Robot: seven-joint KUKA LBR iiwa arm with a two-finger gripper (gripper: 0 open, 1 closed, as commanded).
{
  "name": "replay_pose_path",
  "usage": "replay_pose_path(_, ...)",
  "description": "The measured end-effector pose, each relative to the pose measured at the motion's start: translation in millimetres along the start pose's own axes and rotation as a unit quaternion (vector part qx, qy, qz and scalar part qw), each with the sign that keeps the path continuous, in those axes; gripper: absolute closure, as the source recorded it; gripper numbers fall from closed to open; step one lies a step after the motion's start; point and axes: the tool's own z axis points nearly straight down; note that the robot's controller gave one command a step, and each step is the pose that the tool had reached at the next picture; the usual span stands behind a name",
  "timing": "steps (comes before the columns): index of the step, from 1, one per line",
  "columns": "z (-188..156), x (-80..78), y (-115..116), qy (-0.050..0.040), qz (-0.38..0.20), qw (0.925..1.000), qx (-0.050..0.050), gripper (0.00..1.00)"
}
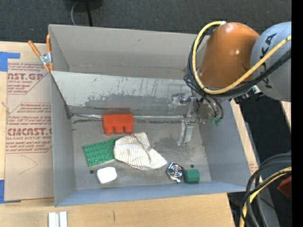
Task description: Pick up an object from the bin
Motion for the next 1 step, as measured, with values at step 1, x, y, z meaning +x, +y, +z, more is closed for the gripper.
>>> replay_pose_path(1, -1.7, 0.2, 0.0, -0.0007, 0.0, 1.0, 0.0, 0.0)
